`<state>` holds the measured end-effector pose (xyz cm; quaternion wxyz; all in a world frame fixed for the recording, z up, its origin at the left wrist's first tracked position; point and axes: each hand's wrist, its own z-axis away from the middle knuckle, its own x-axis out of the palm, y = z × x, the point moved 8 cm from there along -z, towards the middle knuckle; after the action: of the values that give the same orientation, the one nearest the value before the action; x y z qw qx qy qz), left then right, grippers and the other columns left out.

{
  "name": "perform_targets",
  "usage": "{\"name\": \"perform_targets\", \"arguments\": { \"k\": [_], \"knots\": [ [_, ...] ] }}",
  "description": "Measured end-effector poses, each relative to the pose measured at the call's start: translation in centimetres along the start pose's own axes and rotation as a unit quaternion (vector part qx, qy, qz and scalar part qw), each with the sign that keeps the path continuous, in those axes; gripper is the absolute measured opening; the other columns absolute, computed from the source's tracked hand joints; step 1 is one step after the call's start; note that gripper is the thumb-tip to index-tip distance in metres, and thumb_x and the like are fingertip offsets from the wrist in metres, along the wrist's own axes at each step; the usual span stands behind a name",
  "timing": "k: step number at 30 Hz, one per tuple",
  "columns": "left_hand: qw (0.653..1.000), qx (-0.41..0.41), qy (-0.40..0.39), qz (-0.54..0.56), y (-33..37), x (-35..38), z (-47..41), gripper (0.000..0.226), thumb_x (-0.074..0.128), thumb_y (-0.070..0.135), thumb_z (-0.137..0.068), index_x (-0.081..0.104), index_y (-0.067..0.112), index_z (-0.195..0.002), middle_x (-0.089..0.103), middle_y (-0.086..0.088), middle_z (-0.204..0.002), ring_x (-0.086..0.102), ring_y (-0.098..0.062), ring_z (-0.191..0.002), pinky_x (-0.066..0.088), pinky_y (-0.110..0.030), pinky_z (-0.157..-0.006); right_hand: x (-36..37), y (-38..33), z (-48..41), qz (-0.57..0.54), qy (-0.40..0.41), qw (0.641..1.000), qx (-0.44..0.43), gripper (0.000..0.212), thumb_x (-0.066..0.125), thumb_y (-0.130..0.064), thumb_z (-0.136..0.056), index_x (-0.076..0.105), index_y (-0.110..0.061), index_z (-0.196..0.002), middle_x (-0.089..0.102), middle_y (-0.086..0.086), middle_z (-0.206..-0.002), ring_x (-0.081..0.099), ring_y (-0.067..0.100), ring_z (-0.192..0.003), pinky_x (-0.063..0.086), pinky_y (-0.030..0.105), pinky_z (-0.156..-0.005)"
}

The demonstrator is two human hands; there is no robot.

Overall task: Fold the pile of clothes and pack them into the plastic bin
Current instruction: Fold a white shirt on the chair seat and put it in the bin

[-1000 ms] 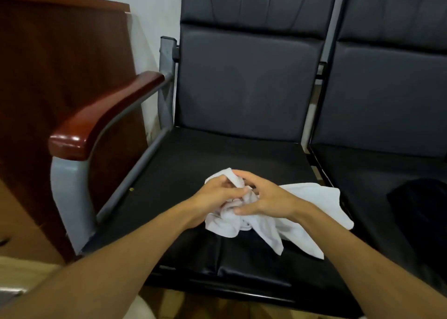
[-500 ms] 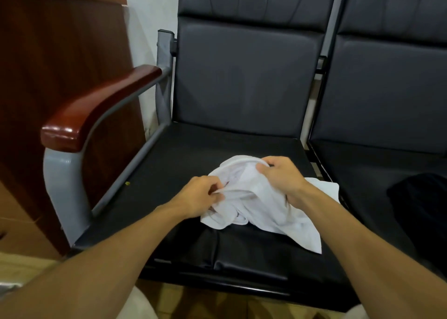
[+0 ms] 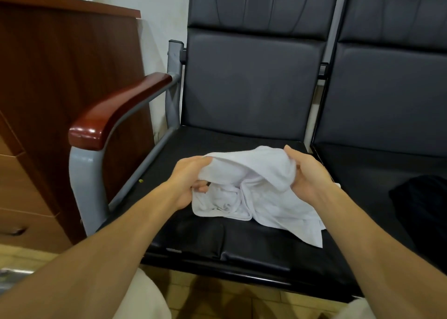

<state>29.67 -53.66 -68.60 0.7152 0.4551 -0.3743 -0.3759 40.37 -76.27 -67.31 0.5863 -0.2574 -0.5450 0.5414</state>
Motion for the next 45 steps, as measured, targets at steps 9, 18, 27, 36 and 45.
{"name": "perform_targets", "arguments": {
  "k": [9, 18, 27, 36, 45],
  "knots": [
    [0.962, -0.054, 0.255, -0.085, -1.7, -6.7, -1.8, 0.040, 0.043, 0.016, -0.097, 0.046, 0.004, -0.135, 0.057, -0.020, -0.107, 0.055, -0.028, -0.073, 0.047, -0.038, -0.071, 2.2, 2.5, -0.4, 0.547, -0.041, 0.833, -0.074, 0.033, 0.072, -0.042, -0.082, 0.064, -0.015, -0.099, 0.066, 0.000, -0.100, 0.064, 0.019, -0.096, 0.053, 0.033, -0.084],
    [0.819, 0.312, 0.151, -0.457, 2.5, -0.9, -0.3, 0.020, 0.067, 0.015, -0.079, 0.056, 0.021, -0.095, 0.048, 0.000, -0.102, 0.049, -0.020, -0.098, 0.043, -0.033, -0.085, 4.0, 5.1, -0.9, 0.715, -0.133, 0.675, -0.123, 0.039, 0.051, -0.026, -0.098, 0.037, -0.019, -0.062, 0.043, -0.006, -0.065, 0.042, 0.011, -0.063, 0.034, 0.024, -0.059],
    [0.803, 0.175, -0.154, -0.549, -4.8, 3.9, -2.4, 0.020, 0.060, 0.028, -0.091, 0.050, 0.021, -0.075, 0.054, 0.007, -0.079, 0.054, -0.013, -0.080, 0.040, -0.021, -0.070, 0.8, 0.8, -1.4, 0.486, 0.013, 0.863, -0.138, 0.032, 0.046, -0.022, -0.100, 0.058, -0.007, -0.074, 0.055, 0.003, -0.075, 0.050, 0.018, -0.075, 0.041, 0.033, -0.073],
    [0.819, 0.160, -0.050, -0.549, -1.1, -1.8, -1.5, 0.019, 0.044, 0.023, -0.097, 0.061, 0.029, -0.098, 0.065, 0.004, -0.102, 0.061, -0.018, -0.094, 0.050, -0.038, -0.086, -5.4, -3.9, 0.5, 0.448, 0.211, 0.859, -0.132, 0.037, 0.053, -0.030, -0.097, 0.069, 0.003, -0.098, 0.066, 0.018, -0.103, 0.057, 0.026, -0.087, 0.046, 0.038, -0.085],
    [0.794, 0.075, -0.092, -0.596, -1.2, -3.2, 0.3, 0.014, 0.048, 0.019, -0.089, 0.061, 0.018, -0.088, 0.056, 0.003, -0.092, 0.052, -0.017, -0.094, 0.038, -0.030, -0.075, -2.4, -2.8, 0.7, 0.643, 0.138, 0.725, -0.206, 0.020, 0.061, -0.020, -0.091, 0.061, -0.014, -0.110, 0.061, 0.010, -0.107, 0.055, 0.028, -0.107, 0.046, 0.035, -0.088]
  ]
}}
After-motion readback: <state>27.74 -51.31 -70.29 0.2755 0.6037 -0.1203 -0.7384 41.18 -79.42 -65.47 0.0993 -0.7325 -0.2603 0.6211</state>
